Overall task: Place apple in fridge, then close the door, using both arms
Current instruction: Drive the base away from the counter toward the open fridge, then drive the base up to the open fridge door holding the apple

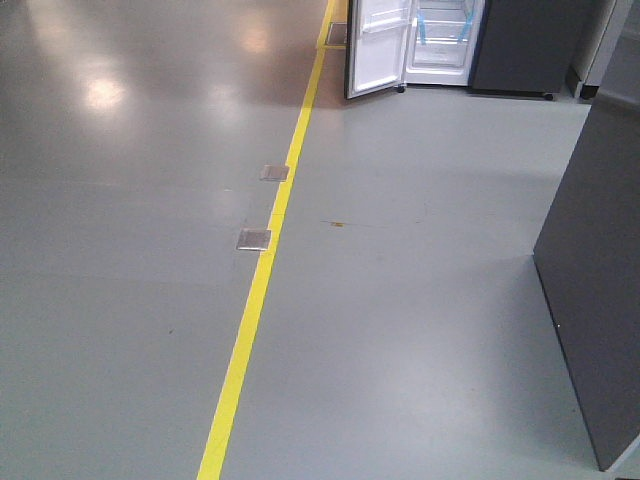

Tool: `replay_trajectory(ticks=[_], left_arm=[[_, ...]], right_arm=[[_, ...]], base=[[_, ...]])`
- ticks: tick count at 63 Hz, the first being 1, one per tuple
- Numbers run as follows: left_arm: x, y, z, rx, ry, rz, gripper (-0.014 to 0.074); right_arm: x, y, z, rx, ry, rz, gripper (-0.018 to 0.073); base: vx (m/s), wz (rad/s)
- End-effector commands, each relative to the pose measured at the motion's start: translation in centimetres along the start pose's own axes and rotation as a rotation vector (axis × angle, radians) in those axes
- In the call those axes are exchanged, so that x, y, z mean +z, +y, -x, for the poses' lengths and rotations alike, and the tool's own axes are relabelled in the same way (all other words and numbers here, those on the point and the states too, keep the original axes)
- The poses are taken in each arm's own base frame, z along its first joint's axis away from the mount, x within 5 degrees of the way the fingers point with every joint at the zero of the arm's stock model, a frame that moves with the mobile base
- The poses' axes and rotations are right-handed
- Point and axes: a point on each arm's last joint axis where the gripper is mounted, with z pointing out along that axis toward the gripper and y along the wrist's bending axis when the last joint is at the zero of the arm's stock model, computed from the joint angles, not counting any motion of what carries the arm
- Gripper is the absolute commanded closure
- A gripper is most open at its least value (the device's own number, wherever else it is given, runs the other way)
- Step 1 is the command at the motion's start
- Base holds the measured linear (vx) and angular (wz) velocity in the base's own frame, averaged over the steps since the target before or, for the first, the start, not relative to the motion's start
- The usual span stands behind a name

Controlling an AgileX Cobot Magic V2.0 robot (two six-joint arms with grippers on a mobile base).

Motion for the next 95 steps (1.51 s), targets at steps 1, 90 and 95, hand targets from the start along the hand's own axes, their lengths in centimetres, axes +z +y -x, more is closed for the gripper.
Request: replay_trajectory(ticks=[1,90,95], left_arm=[[-0.08,-0.05,0.02,-0.014,-0.065,-0.012,0.0603],[-0.08,-0.05,0.02,-0.014,-0.065,-0.012,0.0603],[-0.08,-0.05,0.02,-0.014,-0.065,-0.012,0.0603]], right_arm=[[-0.38,0.16,1.30,0.012,-0.083,0.004,0.0162],[-0.38,0.17,1.29,0.012,-0.082,0.005,0.0162],[-0.38,0.17,1.29,0.012,-0.082,0.005,0.0162]], base=[[0.17,-0.06],[0.18,-0.07],[0.20,-0.06]])
